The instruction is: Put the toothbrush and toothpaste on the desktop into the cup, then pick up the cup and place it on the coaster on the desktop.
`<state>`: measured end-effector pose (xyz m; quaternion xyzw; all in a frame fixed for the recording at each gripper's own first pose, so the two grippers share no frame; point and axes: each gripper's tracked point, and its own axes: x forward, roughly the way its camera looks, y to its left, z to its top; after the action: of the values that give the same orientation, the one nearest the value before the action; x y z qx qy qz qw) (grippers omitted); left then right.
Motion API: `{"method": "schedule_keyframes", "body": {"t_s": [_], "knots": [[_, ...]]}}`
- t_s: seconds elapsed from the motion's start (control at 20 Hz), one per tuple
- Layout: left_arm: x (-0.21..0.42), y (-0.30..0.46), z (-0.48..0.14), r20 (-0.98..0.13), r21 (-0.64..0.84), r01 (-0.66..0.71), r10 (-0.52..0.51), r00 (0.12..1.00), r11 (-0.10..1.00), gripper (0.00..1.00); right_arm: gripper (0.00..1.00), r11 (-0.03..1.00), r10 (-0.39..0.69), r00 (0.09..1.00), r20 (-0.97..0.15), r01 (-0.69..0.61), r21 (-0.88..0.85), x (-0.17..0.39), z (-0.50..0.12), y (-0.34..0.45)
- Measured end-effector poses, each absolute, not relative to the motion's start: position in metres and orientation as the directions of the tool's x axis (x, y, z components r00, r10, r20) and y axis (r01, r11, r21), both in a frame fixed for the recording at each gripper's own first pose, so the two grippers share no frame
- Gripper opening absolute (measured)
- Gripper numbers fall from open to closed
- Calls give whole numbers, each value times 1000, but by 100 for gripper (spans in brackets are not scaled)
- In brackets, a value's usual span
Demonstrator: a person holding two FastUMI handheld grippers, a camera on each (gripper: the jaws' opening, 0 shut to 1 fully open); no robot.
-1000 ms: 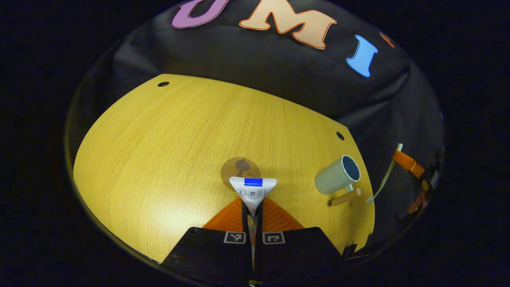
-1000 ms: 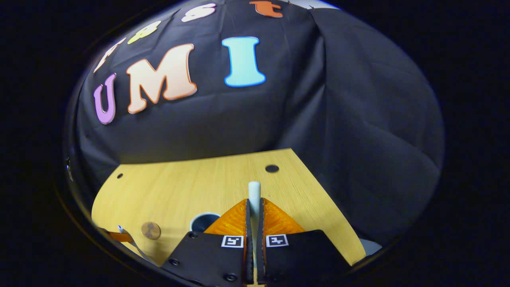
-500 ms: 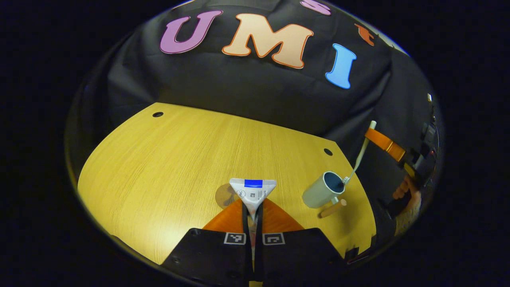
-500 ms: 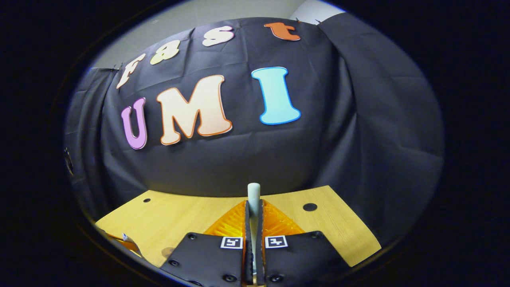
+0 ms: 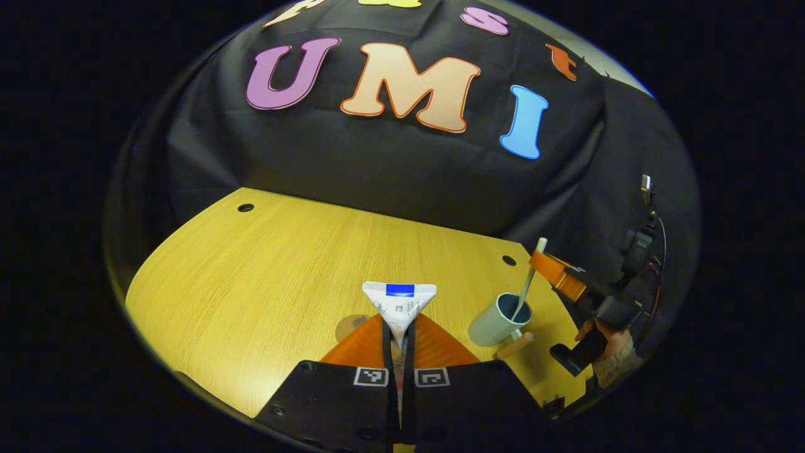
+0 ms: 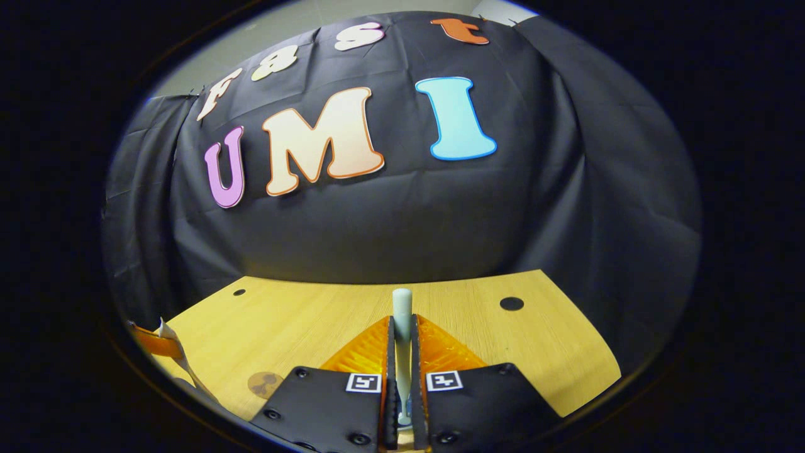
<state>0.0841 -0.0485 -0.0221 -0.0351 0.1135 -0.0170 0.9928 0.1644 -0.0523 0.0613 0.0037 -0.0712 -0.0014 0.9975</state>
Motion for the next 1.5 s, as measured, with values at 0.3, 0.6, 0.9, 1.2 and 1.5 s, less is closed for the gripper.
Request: {"method": "schedule_keyframes", "body": {"t_s": [0.3, 0.6, 0.9, 1.2, 1.5], "knots": [[96, -78, -10, -183, -38, 99, -104, 978, 994, 1, 100, 997, -13, 995, 96, 6, 73, 151, 53, -66], [110, -119, 5, -128, -80, 195, -205, 970, 977, 0, 98, 988, -127, 984, 124, 114, 106, 114, 58, -113], [138, -172, 24, -66, -51, 315, -318, 946, 948, 0, 98, 967, -225, 969, 101, 209, 142, 66, 45, -157], [164, -226, 29, -27, -10, 418, -418, 908, 908, 0, 99, 953, -266, 962, 57, 254, 163, 33, 25, -174], [183, -257, 12, 13, 63, 503, -504, 864, 862, 0, 99, 953, -275, 961, 36, 267, 145, 18, 11, -172]]}}
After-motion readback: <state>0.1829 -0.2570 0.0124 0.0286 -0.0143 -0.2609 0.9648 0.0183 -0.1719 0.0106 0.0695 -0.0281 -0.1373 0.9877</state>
